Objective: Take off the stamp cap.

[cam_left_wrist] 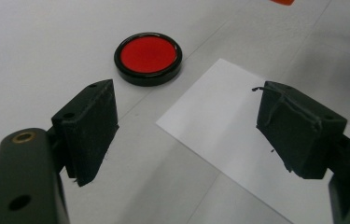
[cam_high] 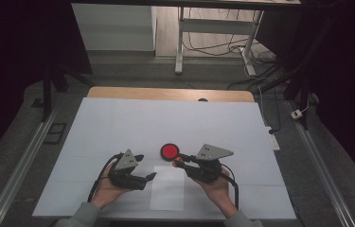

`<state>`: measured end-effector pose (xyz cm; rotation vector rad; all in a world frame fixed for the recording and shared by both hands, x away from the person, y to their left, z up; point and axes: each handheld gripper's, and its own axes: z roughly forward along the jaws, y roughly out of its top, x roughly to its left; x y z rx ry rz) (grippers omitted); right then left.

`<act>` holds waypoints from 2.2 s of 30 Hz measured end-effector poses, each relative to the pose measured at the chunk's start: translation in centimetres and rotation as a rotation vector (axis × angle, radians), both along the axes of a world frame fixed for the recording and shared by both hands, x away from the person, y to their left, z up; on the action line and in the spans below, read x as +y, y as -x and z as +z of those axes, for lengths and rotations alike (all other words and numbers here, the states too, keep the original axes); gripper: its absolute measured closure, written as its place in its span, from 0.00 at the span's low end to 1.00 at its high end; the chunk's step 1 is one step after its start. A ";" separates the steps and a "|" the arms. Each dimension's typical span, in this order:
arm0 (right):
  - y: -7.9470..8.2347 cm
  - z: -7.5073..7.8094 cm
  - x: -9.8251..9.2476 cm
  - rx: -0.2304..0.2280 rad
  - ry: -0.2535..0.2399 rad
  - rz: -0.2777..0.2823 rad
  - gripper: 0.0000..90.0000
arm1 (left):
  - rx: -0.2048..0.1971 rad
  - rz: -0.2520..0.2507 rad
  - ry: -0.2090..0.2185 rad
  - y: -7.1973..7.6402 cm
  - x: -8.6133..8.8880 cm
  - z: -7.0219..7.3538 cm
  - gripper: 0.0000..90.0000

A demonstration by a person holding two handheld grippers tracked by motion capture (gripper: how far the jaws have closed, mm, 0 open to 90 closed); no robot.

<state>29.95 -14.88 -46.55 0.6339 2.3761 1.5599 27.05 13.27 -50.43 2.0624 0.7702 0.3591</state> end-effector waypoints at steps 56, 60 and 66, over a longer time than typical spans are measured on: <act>-0.3 0.1 -0.3 -0.004 -0.016 -0.003 0.80 | -0.010 -0.124 -0.003 -1.6 -6.1 1.4 0.26; -0.3 0.1 -0.3 -0.003 -0.016 -0.002 0.80 | -0.010 -0.122 -0.003 -1.8 -6.5 1.4 0.26; -0.3 0.0 -0.3 0.000 -0.016 0.000 0.80 | -0.015 -0.121 -0.005 -1.9 -6.9 1.4 0.29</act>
